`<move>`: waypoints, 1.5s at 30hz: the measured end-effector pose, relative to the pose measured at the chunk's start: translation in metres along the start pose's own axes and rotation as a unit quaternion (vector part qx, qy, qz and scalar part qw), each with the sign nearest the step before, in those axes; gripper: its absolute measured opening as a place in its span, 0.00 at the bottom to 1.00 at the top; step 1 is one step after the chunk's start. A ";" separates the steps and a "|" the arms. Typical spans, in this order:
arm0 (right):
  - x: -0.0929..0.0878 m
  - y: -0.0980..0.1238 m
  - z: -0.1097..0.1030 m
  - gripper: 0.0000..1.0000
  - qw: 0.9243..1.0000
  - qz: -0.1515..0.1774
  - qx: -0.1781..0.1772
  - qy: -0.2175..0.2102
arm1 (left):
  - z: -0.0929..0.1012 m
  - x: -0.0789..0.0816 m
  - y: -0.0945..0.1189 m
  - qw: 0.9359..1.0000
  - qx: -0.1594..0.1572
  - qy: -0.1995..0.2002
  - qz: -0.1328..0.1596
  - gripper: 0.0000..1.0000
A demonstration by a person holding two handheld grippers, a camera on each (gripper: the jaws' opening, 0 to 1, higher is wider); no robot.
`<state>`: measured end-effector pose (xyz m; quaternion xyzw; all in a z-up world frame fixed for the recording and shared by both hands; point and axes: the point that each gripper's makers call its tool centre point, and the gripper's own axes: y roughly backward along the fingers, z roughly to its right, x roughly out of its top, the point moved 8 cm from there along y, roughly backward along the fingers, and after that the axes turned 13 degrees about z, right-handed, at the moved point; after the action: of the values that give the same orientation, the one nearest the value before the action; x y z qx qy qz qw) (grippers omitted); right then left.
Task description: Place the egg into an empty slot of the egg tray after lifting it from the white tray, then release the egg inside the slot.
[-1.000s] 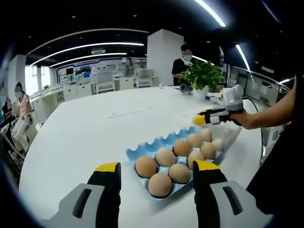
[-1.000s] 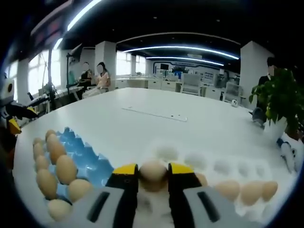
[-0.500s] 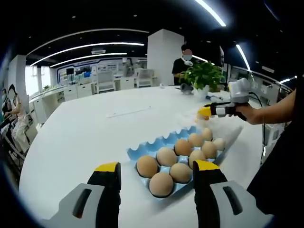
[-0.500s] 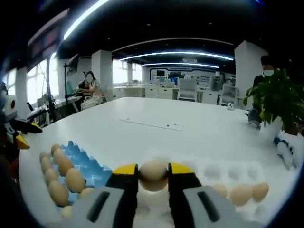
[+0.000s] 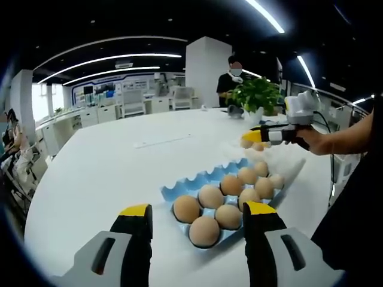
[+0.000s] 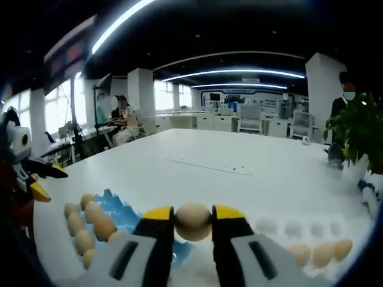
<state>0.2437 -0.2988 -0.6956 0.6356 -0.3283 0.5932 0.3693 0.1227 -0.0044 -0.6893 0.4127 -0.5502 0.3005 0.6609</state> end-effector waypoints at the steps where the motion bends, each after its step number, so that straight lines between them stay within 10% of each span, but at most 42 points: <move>1: 0.000 -0.003 -0.004 0.23 1.000 -0.001 0.006 0.002 | 0.000 0.000 0.000 1.000 0.001 -0.001 0.001 0.62; 23: -0.004 -0.077 -0.114 0.23 0.988 0.004 0.153 0.002 | -0.002 -0.004 0.003 1.000 0.006 0.008 -0.002 0.61; 45: -0.019 -0.101 -0.151 0.24 0.978 -0.025 0.208 0.004 | -0.004 -0.006 0.004 1.000 0.013 0.012 -0.005 0.61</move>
<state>0.2512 -0.1181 -0.7193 0.7043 -0.1806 0.6413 0.2450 0.1199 0.0013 -0.6947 0.4200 -0.5367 0.3091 0.6633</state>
